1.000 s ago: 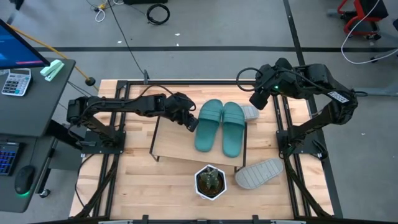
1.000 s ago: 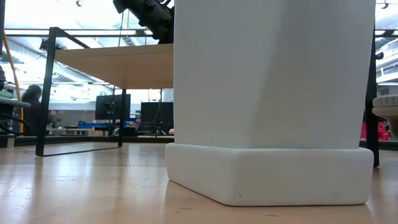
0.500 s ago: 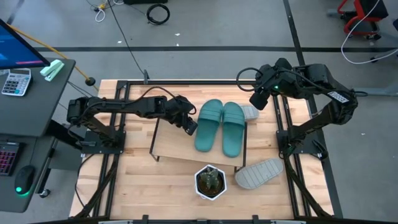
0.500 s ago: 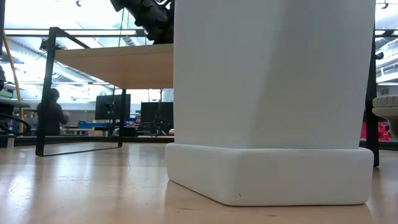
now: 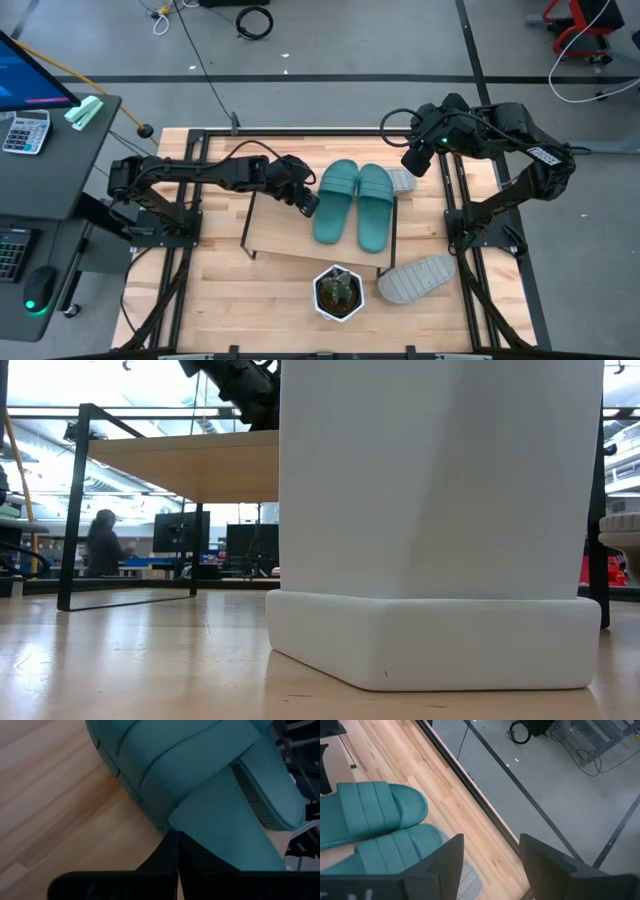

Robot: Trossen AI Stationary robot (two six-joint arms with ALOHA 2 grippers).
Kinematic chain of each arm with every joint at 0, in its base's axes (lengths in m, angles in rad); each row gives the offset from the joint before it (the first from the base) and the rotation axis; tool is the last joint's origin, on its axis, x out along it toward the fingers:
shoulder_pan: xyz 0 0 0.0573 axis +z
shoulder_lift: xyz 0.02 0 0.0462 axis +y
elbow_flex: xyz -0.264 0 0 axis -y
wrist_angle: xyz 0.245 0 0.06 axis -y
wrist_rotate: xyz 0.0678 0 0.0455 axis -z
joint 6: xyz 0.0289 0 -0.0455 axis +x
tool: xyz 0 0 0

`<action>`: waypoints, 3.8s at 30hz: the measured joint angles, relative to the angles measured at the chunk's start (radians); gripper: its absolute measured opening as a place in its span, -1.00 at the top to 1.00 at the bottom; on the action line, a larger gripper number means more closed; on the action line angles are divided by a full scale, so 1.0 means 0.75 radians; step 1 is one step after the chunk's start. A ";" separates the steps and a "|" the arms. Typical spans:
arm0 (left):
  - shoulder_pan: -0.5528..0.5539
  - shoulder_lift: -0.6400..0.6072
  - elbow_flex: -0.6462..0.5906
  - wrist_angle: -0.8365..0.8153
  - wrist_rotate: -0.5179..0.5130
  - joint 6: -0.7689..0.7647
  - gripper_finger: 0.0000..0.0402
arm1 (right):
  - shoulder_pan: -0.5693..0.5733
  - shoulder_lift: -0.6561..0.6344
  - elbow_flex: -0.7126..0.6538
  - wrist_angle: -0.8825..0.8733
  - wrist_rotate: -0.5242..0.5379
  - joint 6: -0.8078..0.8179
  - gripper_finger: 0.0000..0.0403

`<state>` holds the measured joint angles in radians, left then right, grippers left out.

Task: Pick and place slides into the shelf
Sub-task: Put the green slide on the shelf, then put the bottom gray slide on the shelf

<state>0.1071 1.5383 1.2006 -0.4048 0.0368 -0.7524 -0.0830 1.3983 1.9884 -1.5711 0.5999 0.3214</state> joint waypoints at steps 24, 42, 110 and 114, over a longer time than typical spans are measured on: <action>-0.061 0.000 0.000 -0.070 -0.115 -0.008 1.00 | 0.000 0.000 0.000 0.000 -0.010 0.000 0.01; -0.066 0.047 0.000 -0.009 -0.118 -0.040 1.00 | 0.001 0.000 0.000 0.000 -0.022 0.001 0.01; 0.200 -0.296 0.000 -0.130 -0.228 0.253 0.17 | 1.517 -0.449 -1.499 0.811 -0.773 1.505 0.02; 0.200 -0.296 0.000 -0.126 -0.228 0.253 0.19 | 1.578 -0.367 -1.531 0.930 -0.699 1.522 0.00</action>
<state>0.2571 1.3163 1.2007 -0.4996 -0.1345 -0.5629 1.1008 1.1230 0.8402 -0.8738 0.0753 1.4631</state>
